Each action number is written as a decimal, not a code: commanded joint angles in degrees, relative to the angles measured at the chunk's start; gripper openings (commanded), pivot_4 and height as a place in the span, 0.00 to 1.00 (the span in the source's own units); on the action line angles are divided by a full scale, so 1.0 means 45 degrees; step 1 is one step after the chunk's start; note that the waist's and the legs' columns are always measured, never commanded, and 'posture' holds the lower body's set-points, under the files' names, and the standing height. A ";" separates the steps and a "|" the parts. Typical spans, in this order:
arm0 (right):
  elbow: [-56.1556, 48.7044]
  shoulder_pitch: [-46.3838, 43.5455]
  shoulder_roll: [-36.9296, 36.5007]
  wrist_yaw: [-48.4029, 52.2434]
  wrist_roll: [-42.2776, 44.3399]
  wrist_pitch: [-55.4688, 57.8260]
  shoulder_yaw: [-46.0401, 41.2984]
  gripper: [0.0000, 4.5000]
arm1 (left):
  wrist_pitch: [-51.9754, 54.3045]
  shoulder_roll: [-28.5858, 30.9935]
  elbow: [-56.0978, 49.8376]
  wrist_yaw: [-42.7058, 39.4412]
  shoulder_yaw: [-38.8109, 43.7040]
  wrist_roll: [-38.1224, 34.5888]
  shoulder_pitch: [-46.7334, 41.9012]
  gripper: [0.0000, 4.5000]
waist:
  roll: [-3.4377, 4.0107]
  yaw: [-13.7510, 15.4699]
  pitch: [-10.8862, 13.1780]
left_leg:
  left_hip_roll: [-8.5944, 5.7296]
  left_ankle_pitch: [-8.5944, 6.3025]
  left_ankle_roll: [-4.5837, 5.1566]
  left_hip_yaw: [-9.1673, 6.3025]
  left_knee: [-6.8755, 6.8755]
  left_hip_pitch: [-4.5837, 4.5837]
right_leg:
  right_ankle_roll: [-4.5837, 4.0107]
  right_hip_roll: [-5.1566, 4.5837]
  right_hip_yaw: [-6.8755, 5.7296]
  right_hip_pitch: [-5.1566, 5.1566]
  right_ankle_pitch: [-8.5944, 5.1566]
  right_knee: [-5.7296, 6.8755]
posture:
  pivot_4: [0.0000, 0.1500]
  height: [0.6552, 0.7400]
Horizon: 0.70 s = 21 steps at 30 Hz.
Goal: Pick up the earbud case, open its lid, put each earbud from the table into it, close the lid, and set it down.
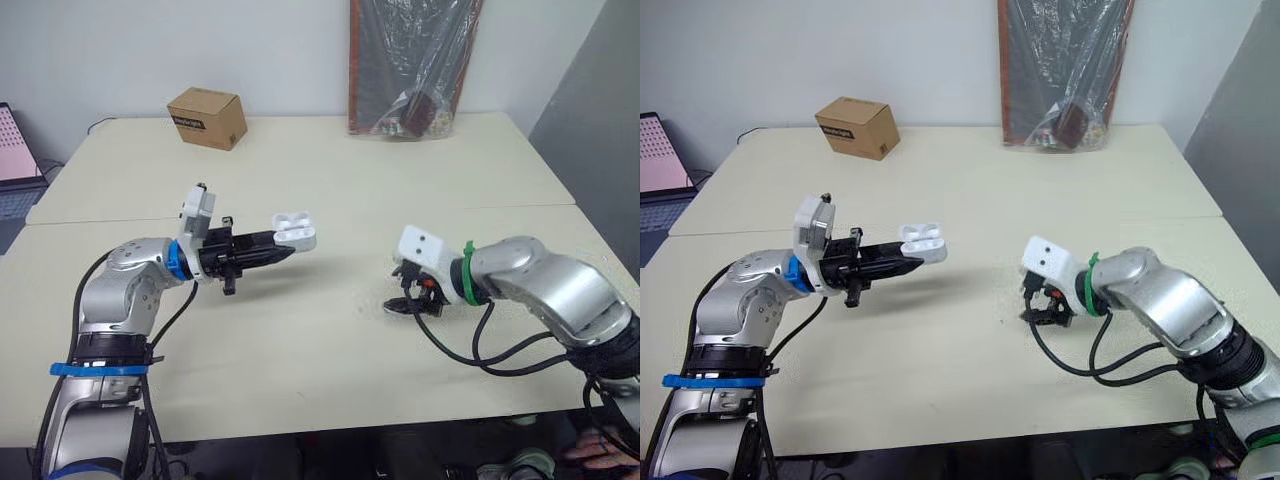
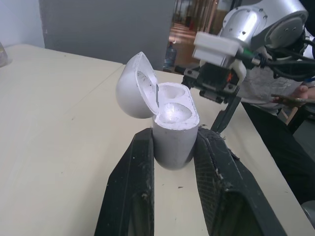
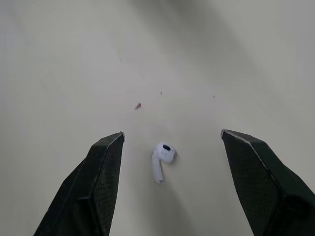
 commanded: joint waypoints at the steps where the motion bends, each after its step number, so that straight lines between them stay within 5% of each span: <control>1: 0.0203 0.0250 0.0300 -0.0212 -0.0609 -0.0490 0.0235 0.73 | 0.0032 0.0206 -0.0227 -0.0052 0.0288 -0.0176 -0.0278 0.18 | 0.0000 0.0005 0.0000 | 0.0000 0.0000 0.0000 0.0000 0.0002 -0.0002 | 0.0000 0.0000 0.0001 0.0000 0.0000 0.0000 | 1.00 1.00; 21: 0.0739 0.1531 0.1392 -0.0692 -0.1316 -0.0419 -0.0156 0.69 | 0.0167 0.0168 -0.0494 -0.0094 -0.0003 -0.0033 -0.0179 0.18 | -0.0001 0.0015 0.0000 | -0.0001 0.0000 -0.0001 -0.0001 0.0004 -0.0001 | -0.0010 0.0000 0.0000 0.0002 0.0006 0.0000 | 1.00 1.00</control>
